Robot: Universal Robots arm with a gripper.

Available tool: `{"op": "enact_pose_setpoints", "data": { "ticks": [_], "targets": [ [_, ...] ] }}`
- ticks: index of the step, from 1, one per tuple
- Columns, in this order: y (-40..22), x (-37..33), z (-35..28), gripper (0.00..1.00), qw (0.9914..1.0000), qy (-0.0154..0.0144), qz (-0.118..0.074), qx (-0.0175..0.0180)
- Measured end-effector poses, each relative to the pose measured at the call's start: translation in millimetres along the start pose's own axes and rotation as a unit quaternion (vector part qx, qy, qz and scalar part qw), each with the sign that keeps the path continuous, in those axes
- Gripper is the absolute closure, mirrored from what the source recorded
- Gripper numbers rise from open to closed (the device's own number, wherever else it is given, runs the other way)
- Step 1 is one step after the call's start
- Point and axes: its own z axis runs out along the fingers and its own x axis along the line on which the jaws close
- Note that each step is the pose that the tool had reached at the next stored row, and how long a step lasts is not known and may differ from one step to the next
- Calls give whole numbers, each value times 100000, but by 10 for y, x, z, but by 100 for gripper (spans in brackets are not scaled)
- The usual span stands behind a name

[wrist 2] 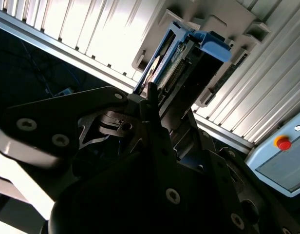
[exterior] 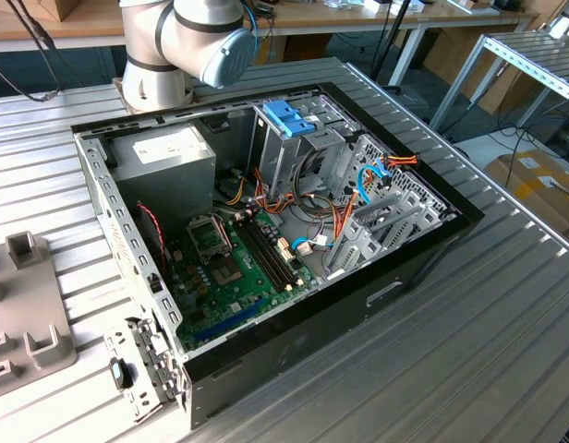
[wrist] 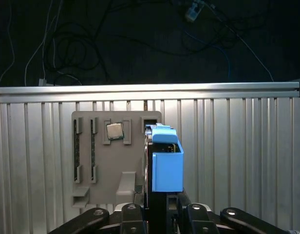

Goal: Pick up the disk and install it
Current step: 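Pick up the disk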

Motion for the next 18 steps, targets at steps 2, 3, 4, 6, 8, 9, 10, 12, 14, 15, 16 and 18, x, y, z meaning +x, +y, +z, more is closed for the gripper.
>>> {"op": "enact_pose_setpoints", "data": {
  "ticks": [2, 3, 4, 6, 8, 9, 10, 12, 14, 15, 16, 18],
  "targets": [
    [-20, 0, 1, 65, 100000, -2, -3, 7],
    [-27, -1, 1, 65, 100000, -2, 1, 4],
    [-27, -1, 1, 65, 100000, -1, 8, 5],
    [-28, -1, 1, 65, 100000, -2, 0, 6],
    [-29, -1, 0, 65, 100000, 0, 0, 0],
    [-29, -1, 1, 65, 100000, 1, 2, 4],
    [-31, -1, 1, 65, 100000, -1, 1, 3],
    [-61, -2, 1, 65, 100000, -2, -2, 3],
    [-94, -2, 1, 65, 100000, -1, -1, 4],
    [-113, -3, 1, 65, 100000, -2, -1, 7],
    [-132, -3, 1, 65, 100000, -1, -4, 3],
    [-169, -5, 1, 65, 100000, 0, 0, 3]
  ]
}}
